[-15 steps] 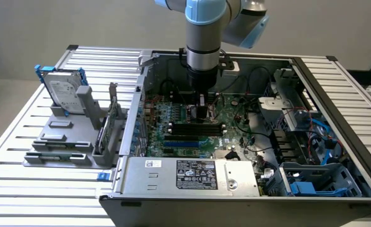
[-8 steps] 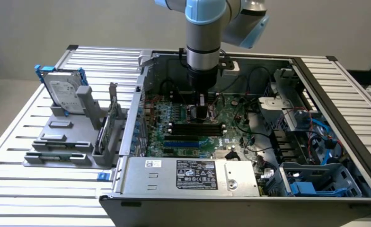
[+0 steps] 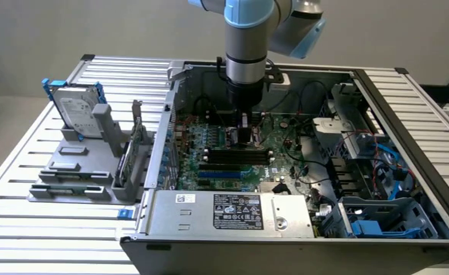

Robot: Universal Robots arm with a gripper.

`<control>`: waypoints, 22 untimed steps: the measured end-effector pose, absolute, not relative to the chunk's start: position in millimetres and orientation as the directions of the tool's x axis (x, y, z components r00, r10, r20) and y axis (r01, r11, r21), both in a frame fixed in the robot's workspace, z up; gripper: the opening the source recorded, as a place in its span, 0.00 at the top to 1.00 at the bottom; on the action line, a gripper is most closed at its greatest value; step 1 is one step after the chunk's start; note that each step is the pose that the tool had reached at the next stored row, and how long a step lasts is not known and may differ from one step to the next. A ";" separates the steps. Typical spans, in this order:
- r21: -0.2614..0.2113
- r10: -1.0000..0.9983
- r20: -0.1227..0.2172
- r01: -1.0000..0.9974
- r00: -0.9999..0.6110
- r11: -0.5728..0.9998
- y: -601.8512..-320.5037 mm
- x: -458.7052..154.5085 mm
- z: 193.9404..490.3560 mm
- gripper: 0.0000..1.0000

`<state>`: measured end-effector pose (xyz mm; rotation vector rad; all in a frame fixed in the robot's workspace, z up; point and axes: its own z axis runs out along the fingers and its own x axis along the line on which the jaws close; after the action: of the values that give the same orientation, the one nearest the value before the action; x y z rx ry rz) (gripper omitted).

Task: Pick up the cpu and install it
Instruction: 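Place the cpu into insertion slot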

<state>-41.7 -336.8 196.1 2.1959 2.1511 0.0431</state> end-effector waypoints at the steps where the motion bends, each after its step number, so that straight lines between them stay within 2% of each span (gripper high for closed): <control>1: 0.068 0.999 -0.027 0.998 0.021 -0.020 -336.8 -41.7 196.3 0.38; 7: 0.067 1.000 -0.020 0.998 0.021 -0.020 -336.8 -41.3 196.6 0.38; 15: 0.067 1.000 0.008 0.998 0.022 -0.022 -336.8 -40.7 196.5 0.38; 22: 0.067 1.000 0.012 0.998 0.022 -0.022 -336.8 -40.6 199.0 0.38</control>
<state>-40.6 -336.8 199.0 2.2167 2.1686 0.0862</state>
